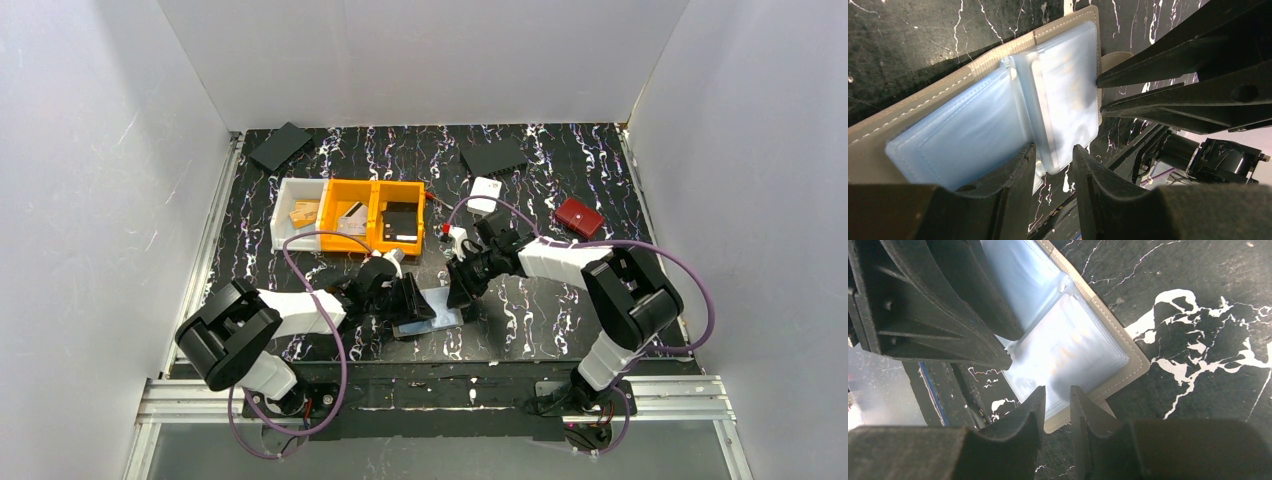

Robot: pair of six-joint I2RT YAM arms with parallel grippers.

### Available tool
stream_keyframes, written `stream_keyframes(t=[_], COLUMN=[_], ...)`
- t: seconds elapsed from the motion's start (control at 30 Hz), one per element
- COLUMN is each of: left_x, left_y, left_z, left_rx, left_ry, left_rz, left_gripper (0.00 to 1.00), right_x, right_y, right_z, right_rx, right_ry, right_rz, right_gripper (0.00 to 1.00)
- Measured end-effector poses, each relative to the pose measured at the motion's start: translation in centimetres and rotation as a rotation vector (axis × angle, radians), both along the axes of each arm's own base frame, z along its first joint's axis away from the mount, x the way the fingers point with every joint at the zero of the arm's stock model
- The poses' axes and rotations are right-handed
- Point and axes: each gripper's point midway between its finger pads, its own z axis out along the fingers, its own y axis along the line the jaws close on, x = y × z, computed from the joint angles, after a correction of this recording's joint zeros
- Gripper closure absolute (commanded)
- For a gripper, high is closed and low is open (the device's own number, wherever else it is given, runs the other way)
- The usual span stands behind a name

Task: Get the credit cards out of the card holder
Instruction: Open the card holder at the center of the board.

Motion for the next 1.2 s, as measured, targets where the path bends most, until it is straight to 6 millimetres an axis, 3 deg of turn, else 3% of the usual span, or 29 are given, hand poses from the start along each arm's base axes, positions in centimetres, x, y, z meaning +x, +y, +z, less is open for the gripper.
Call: stream_keyframes(t=[0.47,0.77,1.0,1.1,1.2], left_x=[0.0,0.0,-0.1,-0.1,-0.1], left_y=[-0.3,-0.1,-0.3,-0.4,-0.5], left_z=[0.1,-0.3,-0.5,-0.4,-0.3], left_rx=[-0.026,-0.022,-0.030,-0.031,-0.041], left_ry=[-0.005,0.009,0.015,0.014,0.014], left_rz=[-0.005,-0.004,-0.010,-0.011,-0.015], left_gripper=[0.63,0.80,0.80,0.75,0.53], right_x=[-0.3,-0.2,-0.4,-0.5,-0.5], right_y=[0.8,1.1,1.8,1.9,1.9], right_z=[-0.2,0.1,1.2,1.3,1.3], right_rx=[0.035,0.103,0.165,0.172,0.171], right_ry=[0.079,0.204,0.242,0.251,0.259], right_rz=[0.006,-0.037,-0.025,-0.023,-0.028], right_gripper=[0.65,0.65,0.63,0.62,0.60])
